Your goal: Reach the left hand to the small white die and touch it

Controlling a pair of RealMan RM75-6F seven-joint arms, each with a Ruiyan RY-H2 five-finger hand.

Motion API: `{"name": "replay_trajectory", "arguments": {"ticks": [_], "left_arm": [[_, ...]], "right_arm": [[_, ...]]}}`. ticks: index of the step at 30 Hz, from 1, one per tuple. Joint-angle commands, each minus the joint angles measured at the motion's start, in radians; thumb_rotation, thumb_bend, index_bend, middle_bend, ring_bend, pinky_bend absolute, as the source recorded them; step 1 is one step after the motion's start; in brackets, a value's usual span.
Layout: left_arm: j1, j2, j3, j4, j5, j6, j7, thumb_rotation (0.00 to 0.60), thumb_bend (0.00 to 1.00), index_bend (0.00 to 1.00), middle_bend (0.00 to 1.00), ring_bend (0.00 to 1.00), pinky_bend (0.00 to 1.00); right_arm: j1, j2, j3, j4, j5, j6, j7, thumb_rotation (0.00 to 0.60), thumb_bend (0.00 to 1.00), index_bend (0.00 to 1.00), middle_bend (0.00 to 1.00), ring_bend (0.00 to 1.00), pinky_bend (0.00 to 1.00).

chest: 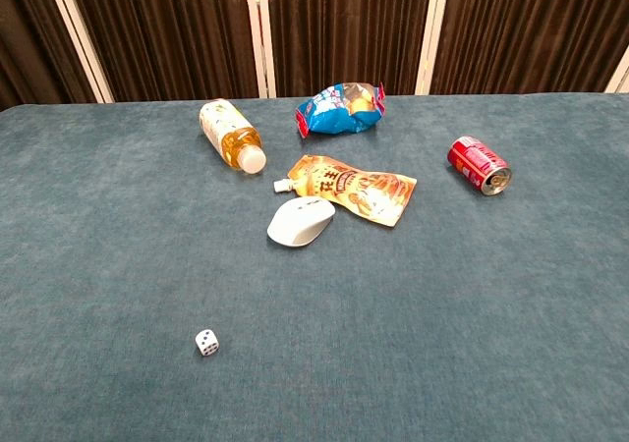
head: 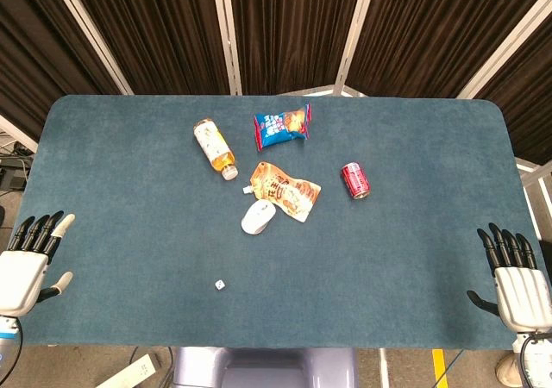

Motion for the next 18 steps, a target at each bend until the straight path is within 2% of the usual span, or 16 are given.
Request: {"name": "replay_trajectory", "arguments": {"ticks": [1, 11, 18], "left_arm": [[0.0, 0.0, 0.0, 0.0, -0.002, -0.001, 0.0, 0.6, 0.28, 0.0, 0.0, 0.0, 0.0], [-0.012, 0.003, 0.008, 0.001, 0.013, -0.023, 0.013, 0.6, 0.28, 0.0, 0.0, 0.0, 0.0], [-0.045, 0.003, 0.016, -0.002, 0.072, -0.048, 0.022, 0.6, 0.29, 0.0, 0.0, 0.0, 0.02]], "right_arm": [[0.0, 0.0, 0.0, 0.0, 0.001, 0.0, 0.001, 0.6, 0.02, 0.0, 0.0, 0.0, 0.0], [0.0, 0.0, 0.001, -0.003, 0.002, 0.0, -0.002, 0.6, 0.02, 0.0, 0.0, 0.0, 0.0], [-0.001, 0.003, 0.006, -0.006, 0.014, -0.001, -0.001, 0.6, 0.02, 0.0, 0.0, 0.0, 0.0]]}}
